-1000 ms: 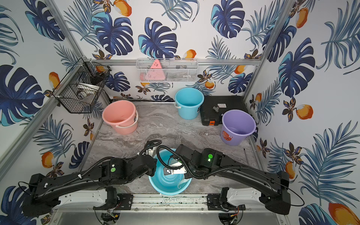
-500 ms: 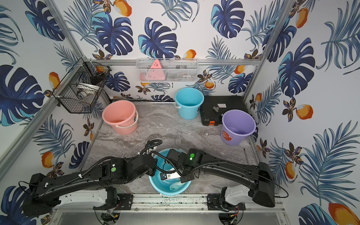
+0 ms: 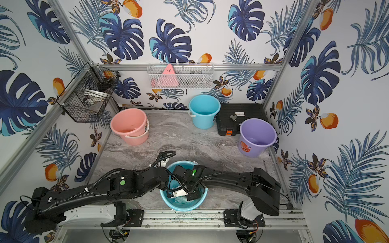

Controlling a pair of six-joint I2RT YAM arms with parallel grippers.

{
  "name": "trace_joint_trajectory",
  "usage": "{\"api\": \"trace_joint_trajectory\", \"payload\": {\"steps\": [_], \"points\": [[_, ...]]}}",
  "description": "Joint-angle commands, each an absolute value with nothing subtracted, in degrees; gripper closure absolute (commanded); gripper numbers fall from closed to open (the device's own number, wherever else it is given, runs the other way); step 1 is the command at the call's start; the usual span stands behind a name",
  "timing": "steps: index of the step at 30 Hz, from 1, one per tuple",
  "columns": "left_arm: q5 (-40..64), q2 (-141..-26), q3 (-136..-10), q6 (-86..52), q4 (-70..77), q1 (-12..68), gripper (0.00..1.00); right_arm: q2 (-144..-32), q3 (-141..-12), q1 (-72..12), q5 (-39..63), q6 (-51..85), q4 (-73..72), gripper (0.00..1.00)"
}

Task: Wipe the inside of the bucket with a cloth
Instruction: Wipe the dirt from the inside of the bucket.

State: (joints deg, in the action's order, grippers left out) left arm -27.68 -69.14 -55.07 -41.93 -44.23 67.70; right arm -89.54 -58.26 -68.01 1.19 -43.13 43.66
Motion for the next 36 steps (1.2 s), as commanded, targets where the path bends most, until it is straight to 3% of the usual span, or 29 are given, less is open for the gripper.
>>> {"api": "trace_joint_trajectory", "payload": {"steps": [1,8,13,27,36], "points": [[-28.0,-69.0,-55.0,-41.9,-44.1,67.8,1.0,-91.1,-55.4,-67.5,0.4,-42.5,41.0,1.0],[-28.1,-68.3,-54.7,-42.2,-44.2,67.8,1.0,-93.3,-48.9,-66.5,-1.2,-41.7,28.0,1.0],[-28.5,-67.9,-54.5,-42.3,-44.4,67.8,1.0,-90.0,-47.8,-66.4,0.0,-40.4,26.5,1.0],[-31.7,-66.1,-53.7,-41.8,-43.2,67.9,1.0,-66.2,-56.5,-66.4,2.5,-34.9,48.3,1.0],[-32.7,-65.1,-53.4,-41.8,-43.0,67.8,1.0,-63.1,-67.2,-66.4,11.8,-28.6,63.5,1.0]]}}
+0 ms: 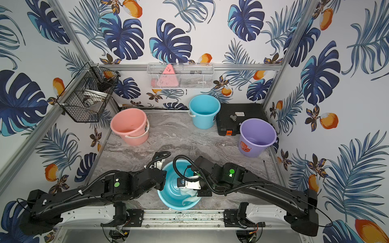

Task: Wipe the inside of the bucket with a cloth
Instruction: Wipe the dirt from the inside of the bucket.

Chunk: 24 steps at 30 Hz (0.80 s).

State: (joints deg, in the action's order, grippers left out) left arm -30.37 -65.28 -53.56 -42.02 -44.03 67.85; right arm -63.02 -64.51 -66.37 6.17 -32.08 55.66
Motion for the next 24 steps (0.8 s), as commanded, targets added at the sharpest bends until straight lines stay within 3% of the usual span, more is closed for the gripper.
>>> {"api": "trace_joint_trajectory", "payload": {"steps": [1,12,24], "points": [[-32.6,-65.0,-53.5,-41.9,-43.0,67.9,1.0,-63.4,-67.9,-66.4,13.2,-28.1,64.2,1.0],[-32.2,-65.6,-53.3,-42.0,-42.2,68.0,1.0,-72.5,-70.4,-66.5,22.6,-24.4,59.1,1.0],[-32.9,-64.2,-53.2,-42.7,-43.4,68.2,1.0,-82.4,-63.6,-63.5,29.1,-25.9,49.8,1.0]]}}
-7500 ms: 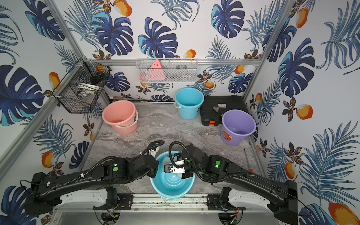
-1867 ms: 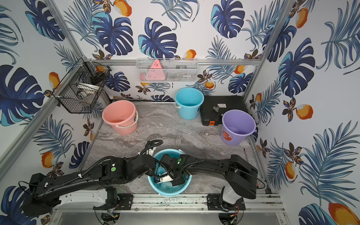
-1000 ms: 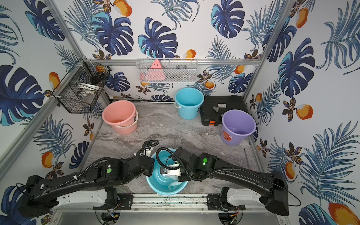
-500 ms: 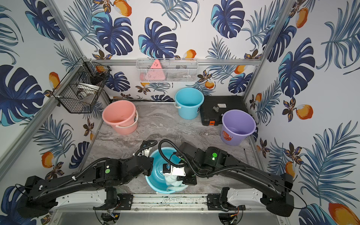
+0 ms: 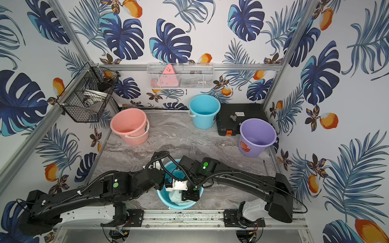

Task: Wipe the inside of the bucket with a cloth
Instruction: Wipe the dirt from the inside of the bucket.

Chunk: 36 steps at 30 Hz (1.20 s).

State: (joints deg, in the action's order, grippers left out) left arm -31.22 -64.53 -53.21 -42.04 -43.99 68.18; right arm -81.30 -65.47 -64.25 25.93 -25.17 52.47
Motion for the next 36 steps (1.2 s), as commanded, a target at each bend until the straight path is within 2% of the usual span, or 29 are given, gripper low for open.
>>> {"api": "trace_joint_trajectory", "payload": {"steps": [1,12,18,22,36], "points": [[-32.9,-64.1,-53.2,-42.7,-43.4,68.2,1.0,-82.9,-62.8,-62.8,29.4,-26.0,48.9,1.0],[-33.0,-64.3,-53.5,-42.9,-43.5,68.4,1.0,-94.4,-59.1,-61.0,21.8,-22.9,38.5,1.0],[-33.1,-64.2,-53.4,-43.0,-43.7,68.5,1.0,-96.8,-56.8,-61.0,9.5,-17.5,30.2,1.0],[-33.3,-64.2,-53.3,-42.9,-43.6,68.5,1.0,-94.7,-55.9,-61.3,5.2,-16.0,29.1,1.0],[-33.8,-65.0,-53.8,-42.5,-43.8,68.5,1.0,-78.2,-62.0,-61.3,10.5,-17.7,45.1,1.0]]}}
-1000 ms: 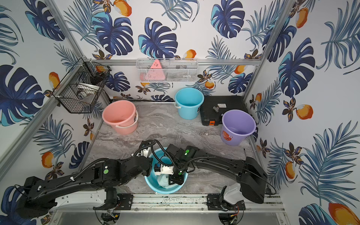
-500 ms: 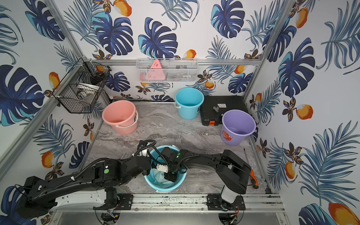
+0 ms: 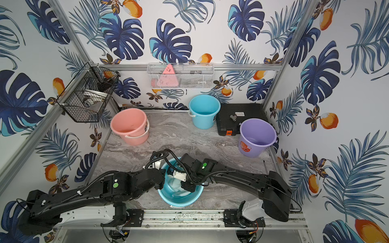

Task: Wipe the inside of the bucket with a cloth
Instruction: Wipe the dirt from the inside of the bucket.

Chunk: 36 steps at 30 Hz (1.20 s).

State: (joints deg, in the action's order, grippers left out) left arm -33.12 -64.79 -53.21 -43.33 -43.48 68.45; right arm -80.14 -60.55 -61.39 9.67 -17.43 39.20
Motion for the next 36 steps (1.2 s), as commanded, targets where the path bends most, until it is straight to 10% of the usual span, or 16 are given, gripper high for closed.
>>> {"api": "trace_joint_trajectory", "payload": {"steps": [1,36], "points": [[-33.9,-65.0,-54.0,-42.5,-44.1,68.5,1.0,-77.2,-63.2,-61.3,11.1,-17.7,46.2,1.0],[-33.3,-64.9,-53.2,-42.2,-41.9,68.6,1.0,-78.0,-53.5,-61.3,21.1,-1.3,23.8,1.0]]}}
